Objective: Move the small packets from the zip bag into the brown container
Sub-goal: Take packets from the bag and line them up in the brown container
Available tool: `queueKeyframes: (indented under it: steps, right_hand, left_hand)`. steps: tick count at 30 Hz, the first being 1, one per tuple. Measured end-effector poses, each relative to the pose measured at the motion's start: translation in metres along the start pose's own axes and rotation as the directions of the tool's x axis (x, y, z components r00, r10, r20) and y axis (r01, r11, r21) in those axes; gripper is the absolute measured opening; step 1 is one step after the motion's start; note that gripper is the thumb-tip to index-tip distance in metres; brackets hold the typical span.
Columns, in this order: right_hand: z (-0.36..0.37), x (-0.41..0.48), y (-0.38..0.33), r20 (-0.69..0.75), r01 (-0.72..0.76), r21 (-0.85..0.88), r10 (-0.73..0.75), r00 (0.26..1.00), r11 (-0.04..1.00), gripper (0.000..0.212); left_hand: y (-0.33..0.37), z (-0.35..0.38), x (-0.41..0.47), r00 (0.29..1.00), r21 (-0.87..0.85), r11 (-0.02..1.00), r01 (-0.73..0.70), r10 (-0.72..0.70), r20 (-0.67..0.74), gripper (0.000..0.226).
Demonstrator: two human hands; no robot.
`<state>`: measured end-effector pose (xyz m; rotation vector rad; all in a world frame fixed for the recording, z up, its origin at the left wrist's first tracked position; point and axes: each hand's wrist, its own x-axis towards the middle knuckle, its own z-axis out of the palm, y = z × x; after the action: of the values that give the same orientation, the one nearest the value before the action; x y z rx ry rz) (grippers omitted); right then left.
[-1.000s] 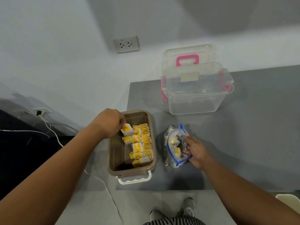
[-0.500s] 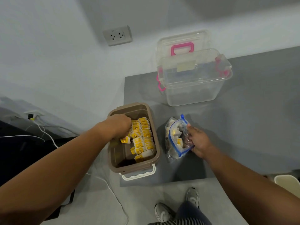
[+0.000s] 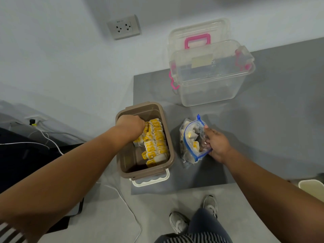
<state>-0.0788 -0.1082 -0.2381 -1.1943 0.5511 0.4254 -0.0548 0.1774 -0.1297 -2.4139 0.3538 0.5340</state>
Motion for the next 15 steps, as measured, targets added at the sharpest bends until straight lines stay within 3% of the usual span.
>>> queueKeyframes:
  steps: [9,15]
  right_hand:
    - [0.0033,-0.0078,-0.0044,-0.025,-0.013,0.015,0.013,1.000,1.000,0.039]
    - [0.0036,-0.0104,-0.0072,-0.020,-0.020,0.011,0.020,1.000,1.000,0.032]
  left_hand:
    - [-0.0031,-0.0083,0.0040,0.999,-0.091,0.996,0.013,-0.010,0.043,0.013]
    - [-0.0008,-0.0087,0.0033,0.998,-0.060,0.998,0.023,-0.019,0.060,0.016]
